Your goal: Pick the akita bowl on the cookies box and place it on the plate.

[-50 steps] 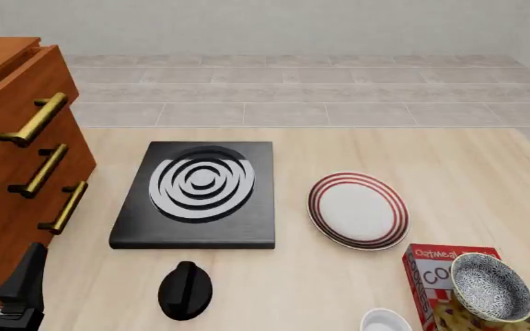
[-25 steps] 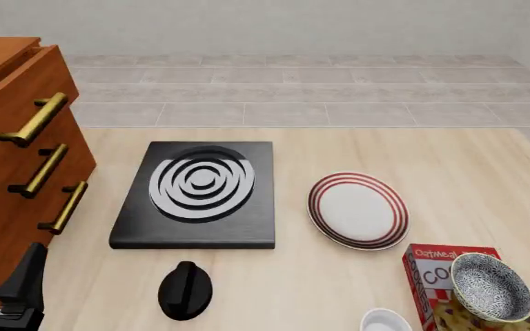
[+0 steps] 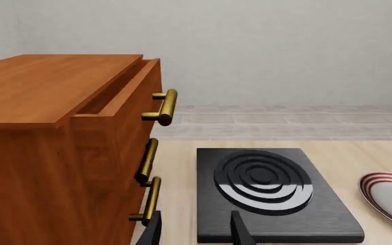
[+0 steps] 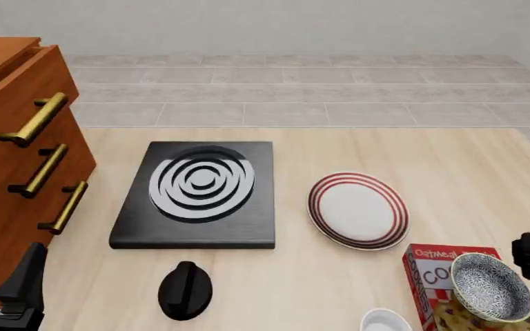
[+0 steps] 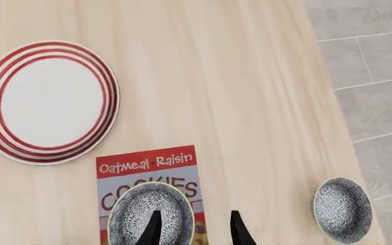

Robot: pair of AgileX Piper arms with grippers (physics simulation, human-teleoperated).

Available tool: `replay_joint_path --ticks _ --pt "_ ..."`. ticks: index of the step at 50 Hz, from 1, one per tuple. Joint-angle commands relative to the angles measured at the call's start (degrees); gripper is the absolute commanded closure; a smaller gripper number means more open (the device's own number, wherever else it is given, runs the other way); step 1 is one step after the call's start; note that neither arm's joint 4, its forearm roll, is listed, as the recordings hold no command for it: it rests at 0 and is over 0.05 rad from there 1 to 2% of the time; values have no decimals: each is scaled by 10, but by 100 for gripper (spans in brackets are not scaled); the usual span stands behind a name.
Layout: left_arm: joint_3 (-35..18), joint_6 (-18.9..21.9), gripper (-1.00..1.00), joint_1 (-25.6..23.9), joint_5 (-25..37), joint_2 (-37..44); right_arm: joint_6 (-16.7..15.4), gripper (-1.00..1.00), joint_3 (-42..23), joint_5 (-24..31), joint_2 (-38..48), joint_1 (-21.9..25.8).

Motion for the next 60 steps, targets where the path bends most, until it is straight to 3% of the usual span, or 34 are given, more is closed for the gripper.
replay_joint_path --ticks 1,12,14,31,60 --pt "0 0 -100 0 0 0 -4 -100 26 -15 18 -1" --pt "0 0 -100 0 0 0 -2 -100 35 -32 38 -14" --pt "0 0 -100 0 0 0 -14 -100 37 -35 37 -17" --pt "0 0 -100 0 0 0 15 -100 67 -56 63 1" --pt "0 0 -100 0 0 0 23 -100 108 -106 91 16"
